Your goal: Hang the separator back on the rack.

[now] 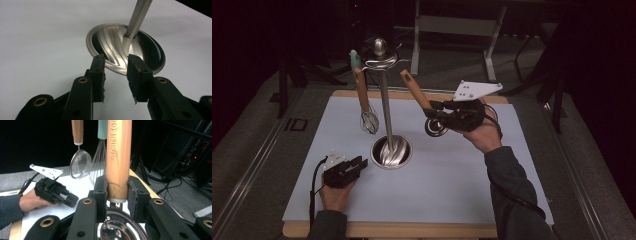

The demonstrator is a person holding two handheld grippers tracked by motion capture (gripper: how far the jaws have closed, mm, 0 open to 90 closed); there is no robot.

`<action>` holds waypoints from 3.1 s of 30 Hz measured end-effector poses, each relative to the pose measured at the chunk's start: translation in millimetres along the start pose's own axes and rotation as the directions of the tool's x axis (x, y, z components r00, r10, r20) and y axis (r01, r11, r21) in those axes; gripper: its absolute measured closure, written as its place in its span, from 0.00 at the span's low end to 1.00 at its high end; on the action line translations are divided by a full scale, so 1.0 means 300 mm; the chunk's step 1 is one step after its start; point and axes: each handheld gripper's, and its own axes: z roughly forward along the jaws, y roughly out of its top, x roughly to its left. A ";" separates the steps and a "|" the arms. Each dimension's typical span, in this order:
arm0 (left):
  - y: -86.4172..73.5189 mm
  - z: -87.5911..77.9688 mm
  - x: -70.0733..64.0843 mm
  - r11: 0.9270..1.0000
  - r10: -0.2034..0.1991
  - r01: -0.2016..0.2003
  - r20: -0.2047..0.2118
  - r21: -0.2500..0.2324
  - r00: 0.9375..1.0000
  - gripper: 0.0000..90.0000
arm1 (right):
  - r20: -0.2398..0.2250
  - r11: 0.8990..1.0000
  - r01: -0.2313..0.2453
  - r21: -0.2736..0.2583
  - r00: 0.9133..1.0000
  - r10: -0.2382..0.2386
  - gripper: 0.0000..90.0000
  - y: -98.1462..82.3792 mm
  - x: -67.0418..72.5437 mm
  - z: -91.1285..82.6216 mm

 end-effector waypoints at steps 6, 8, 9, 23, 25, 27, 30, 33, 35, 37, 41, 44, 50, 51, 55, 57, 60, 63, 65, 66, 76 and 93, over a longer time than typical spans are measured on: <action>0.000 0.000 0.000 1.000 -0.001 0.001 0.001 0.000 1.000 0.75 | -0.007 1.000 -0.001 -0.013 1.000 0.001 0.79 0.008 0.004 0.005; 0.000 0.000 0.000 1.000 -0.002 0.002 0.001 0.000 1.000 0.75 | -0.006 1.000 0.003 -0.013 1.000 -0.003 0.79 0.011 0.003 0.005; 0.000 0.000 0.000 1.000 -0.001 0.001 0.001 0.000 1.000 0.75 | -0.006 1.000 0.002 -0.014 1.000 -0.002 0.79 0.013 0.004 0.005; 0.000 0.000 0.000 1.000 -0.001 0.001 0.001 0.000 1.000 0.75 | -0.007 1.000 0.007 -0.021 1.000 -0.008 0.79 0.031 0.007 0.000; 0.000 0.000 0.001 1.000 0.001 -0.001 0.000 0.001 1.000 0.75 | -0.009 1.000 0.012 -0.024 1.000 -0.012 0.79 0.035 0.007 0.000; 0.000 0.000 0.000 1.000 0.000 0.000 0.001 0.001 1.000 0.75 | -0.009 1.000 0.010 -0.025 1.000 -0.010 0.79 0.037 0.009 0.000; 0.000 0.000 0.000 1.000 -0.001 0.001 0.001 0.001 1.000 0.75 | -0.009 1.000 0.014 -0.027 1.000 -0.014 0.79 0.041 0.011 0.000; 0.000 0.000 0.000 1.000 0.000 0.000 0.000 0.001 1.000 0.75 | -0.012 0.999 0.017 -0.030 1.000 -0.017 0.79 0.044 0.013 -0.002; 0.000 0.001 0.000 1.000 0.000 0.000 -0.001 0.000 1.000 0.75 | -0.016 0.999 0.020 -0.030 1.000 -0.021 0.79 0.047 0.015 -0.003; 0.000 0.000 0.000 1.000 0.001 -0.001 -0.001 0.001 1.000 0.75 | -0.018 0.999 0.024 -0.029 1.000 -0.025 0.79 0.050 0.018 -0.003; 0.000 0.000 0.000 1.000 0.000 0.000 0.000 0.001 1.000 0.75 | -0.022 0.999 0.032 -0.029 0.999 -0.033 0.79 0.053 0.021 -0.003; 0.000 0.000 0.000 1.000 0.000 0.000 0.001 0.002 1.000 0.75 | -0.027 0.999 0.039 -0.027 0.999 -0.039 0.79 0.055 0.023 -0.003; 0.000 0.001 0.000 1.000 0.000 0.000 0.001 0.003 1.000 0.75 | -0.031 0.999 0.039 -0.034 0.999 -0.040 0.79 0.056 0.024 -0.007; 0.000 0.001 0.000 1.000 0.000 0.000 0.000 0.002 1.000 0.75 | -0.033 0.999 0.039 -0.035 0.999 -0.041 0.79 0.056 0.024 -0.007; 0.000 0.001 -0.001 1.000 0.000 0.000 0.000 0.003 1.000 0.75 | -0.042 0.998 0.034 -0.043 0.998 -0.036 0.79 0.055 0.026 -0.008; 0.000 0.001 -0.001 1.000 0.001 -0.001 -0.001 0.002 1.000 0.75 | -0.043 0.998 0.033 -0.045 0.998 -0.035 0.79 0.054 0.026 -0.007; 0.000 0.001 0.000 1.000 0.000 0.000 -0.001 0.002 1.000 0.75 | -0.048 0.998 0.031 -0.050 0.998 -0.033 0.79 0.052 0.028 -0.004; 0.000 0.001 0.000 1.000 0.001 -0.001 0.000 0.002 1.000 0.75 | -0.052 0.998 0.031 -0.055 0.998 -0.033 0.79 0.052 0.029 -0.003; 0.000 0.001 0.000 1.000 0.000 0.000 0.000 0.003 1.000 0.75 | -0.053 0.998 0.031 -0.055 0.998 -0.034 0.79 0.052 0.030 -0.002; 0.000 0.001 0.000 1.000 0.000 0.000 0.000 0.003 1.000 0.75 | -0.055 0.998 0.032 -0.055 0.998 -0.035 0.79 0.052 0.031 -0.002; 0.000 0.001 0.000 1.000 0.000 0.000 0.000 0.003 1.000 0.75 | -0.062 0.997 0.036 -0.065 0.997 -0.040 0.79 0.054 0.038 -0.006; 0.000 0.000 0.000 1.000 0.001 -0.001 -0.001 0.004 1.000 0.75 | -0.080 0.996 0.052 -0.073 0.995 -0.058 0.79 0.063 0.059 -0.001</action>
